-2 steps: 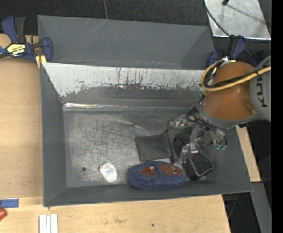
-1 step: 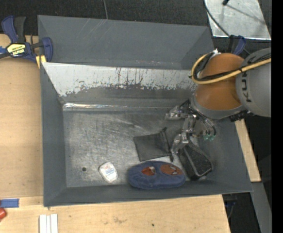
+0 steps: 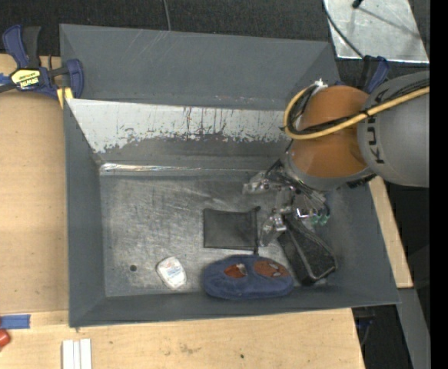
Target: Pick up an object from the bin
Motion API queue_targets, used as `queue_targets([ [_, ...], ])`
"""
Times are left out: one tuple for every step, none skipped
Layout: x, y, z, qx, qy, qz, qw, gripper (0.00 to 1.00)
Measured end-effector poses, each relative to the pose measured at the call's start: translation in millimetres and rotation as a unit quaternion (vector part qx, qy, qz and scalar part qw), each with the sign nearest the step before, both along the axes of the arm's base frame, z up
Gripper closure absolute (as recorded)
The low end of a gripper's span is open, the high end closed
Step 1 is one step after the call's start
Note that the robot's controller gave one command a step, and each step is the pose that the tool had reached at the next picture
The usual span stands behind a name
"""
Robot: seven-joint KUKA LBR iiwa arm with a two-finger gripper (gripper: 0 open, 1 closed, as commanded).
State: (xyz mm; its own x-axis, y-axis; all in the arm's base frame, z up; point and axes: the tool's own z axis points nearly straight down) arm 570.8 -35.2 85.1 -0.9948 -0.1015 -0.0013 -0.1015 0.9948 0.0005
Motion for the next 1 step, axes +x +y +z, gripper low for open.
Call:
queue_targets([
  [19.8, 33.4, -10.1, -0.003, -0.0027, 0.066, 0.9978, 0.00],
])
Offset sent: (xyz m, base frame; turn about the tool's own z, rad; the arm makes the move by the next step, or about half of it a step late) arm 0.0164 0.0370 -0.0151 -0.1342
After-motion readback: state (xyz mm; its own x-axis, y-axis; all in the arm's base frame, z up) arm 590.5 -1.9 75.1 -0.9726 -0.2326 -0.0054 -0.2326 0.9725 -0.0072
